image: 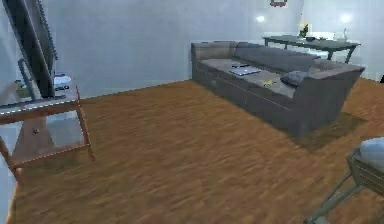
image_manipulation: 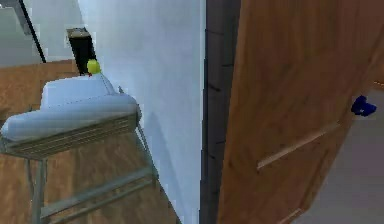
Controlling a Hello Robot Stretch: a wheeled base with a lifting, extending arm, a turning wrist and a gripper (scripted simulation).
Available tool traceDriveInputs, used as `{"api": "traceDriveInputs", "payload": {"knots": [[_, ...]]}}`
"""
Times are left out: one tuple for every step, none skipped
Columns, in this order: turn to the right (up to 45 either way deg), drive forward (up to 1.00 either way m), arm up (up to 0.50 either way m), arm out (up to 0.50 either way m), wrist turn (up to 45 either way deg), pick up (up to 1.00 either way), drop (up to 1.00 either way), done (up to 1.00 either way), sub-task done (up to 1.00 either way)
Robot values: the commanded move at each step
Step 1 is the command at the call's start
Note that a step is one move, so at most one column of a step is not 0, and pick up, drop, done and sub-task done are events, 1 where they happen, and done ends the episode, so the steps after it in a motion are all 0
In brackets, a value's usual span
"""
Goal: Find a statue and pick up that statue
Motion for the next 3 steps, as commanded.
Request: {"api": "traceDriveInputs", "payload": {"knots": [[24.0,0.0,0.0,0.0,0.0,0.0,0.0,0.0,0.0],[0.0,1.0,0.0,0.0,0.0,0.0,0.0,0.0,0.0],[15.0,0.0,0.0,0.0,0.0,0.0,0.0,0.0,0.0]]}}
